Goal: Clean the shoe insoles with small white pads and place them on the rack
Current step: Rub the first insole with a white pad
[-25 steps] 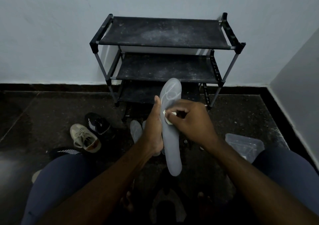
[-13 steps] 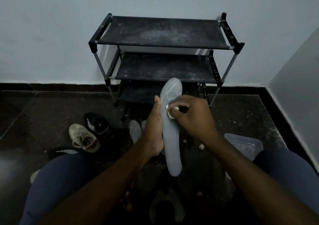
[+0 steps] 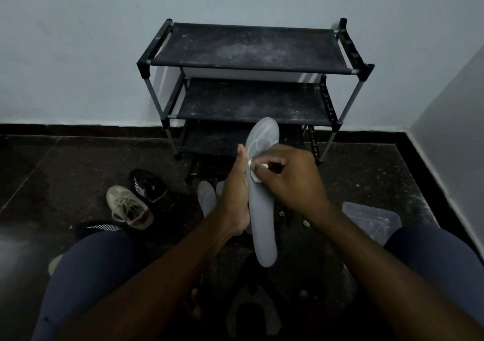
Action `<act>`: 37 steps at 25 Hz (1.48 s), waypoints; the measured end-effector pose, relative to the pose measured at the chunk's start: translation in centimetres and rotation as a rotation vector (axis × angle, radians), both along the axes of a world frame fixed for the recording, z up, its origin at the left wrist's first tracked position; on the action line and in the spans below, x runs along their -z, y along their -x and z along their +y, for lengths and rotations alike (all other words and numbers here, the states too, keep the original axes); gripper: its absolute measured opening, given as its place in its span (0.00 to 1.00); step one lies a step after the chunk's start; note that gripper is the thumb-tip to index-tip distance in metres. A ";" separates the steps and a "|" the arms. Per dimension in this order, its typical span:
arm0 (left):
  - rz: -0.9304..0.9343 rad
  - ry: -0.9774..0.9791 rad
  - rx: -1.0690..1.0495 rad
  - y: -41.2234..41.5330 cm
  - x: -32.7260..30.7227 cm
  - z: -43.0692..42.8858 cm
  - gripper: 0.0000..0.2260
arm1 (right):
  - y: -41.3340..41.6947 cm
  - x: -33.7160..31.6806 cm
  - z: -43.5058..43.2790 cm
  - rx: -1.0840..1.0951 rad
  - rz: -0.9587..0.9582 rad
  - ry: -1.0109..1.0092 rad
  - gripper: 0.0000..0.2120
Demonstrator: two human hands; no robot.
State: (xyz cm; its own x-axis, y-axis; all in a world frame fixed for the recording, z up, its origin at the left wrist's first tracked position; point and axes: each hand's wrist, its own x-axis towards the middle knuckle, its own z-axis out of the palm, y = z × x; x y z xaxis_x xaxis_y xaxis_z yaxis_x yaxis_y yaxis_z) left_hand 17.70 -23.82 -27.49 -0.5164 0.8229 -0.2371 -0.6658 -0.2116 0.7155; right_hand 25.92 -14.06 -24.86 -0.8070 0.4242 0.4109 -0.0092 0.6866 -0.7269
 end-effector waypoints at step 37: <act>0.029 0.043 0.010 -0.3 0.2 0.2 0.31 | -0.1 -0.3 0.6 0.076 -0.047 -0.068 0.05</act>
State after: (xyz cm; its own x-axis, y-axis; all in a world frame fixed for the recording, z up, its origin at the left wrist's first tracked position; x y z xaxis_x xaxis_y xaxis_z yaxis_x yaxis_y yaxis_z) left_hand 18.02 -23.58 -27.68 -0.5154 0.8174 -0.2573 -0.6466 -0.1739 0.7427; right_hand 26.00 -13.47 -24.60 -0.7924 0.4576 0.4034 0.0780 0.7319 -0.6770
